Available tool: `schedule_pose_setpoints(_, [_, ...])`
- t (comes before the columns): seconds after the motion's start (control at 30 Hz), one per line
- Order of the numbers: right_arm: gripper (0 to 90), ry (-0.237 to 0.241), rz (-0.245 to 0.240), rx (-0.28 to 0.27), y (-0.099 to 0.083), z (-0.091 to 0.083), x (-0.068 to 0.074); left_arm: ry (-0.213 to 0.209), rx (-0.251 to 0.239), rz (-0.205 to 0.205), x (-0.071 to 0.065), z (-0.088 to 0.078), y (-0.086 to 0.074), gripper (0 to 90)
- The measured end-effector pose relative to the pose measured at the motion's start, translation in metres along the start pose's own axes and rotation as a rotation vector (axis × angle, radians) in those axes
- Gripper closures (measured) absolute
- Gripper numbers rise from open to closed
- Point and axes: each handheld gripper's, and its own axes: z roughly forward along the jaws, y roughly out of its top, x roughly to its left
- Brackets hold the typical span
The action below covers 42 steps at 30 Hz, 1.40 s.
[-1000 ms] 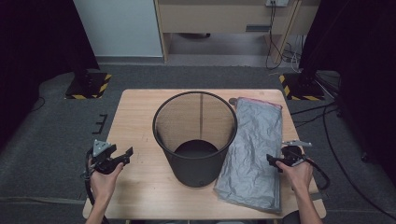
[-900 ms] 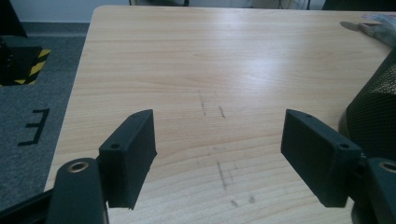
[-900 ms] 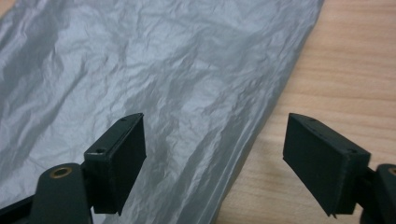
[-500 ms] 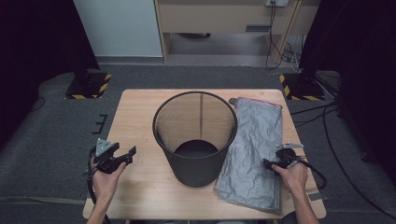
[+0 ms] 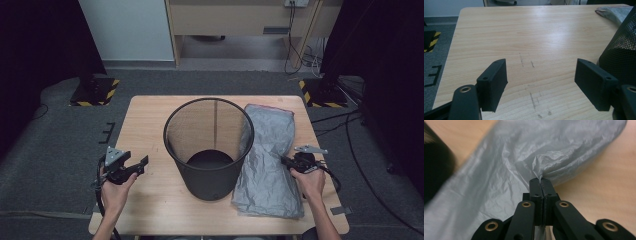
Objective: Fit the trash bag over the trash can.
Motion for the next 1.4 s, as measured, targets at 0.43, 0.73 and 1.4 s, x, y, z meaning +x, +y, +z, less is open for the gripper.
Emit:
schedule_pose_setpoints(0.43, [89.3,0.222,0.048,-0.514,0.056,-0.059,0.006,-0.038,-0.027,-0.001,-0.008,0.0,0.003,25.5])
schedule_pose_setpoints(0.73, [89.4,0.254,0.028,-0.754,0.113,-0.104,0.014,-0.055,-0.058,0.003,-0.017,-0.002,0.006,25.7])
schedule_pose_setpoints(1.4, [89.4,0.353,-0.075,-0.993,0.229,-0.137,0.085,-0.067,-0.047,0.022,-0.02,0.0,0.004,26.0])
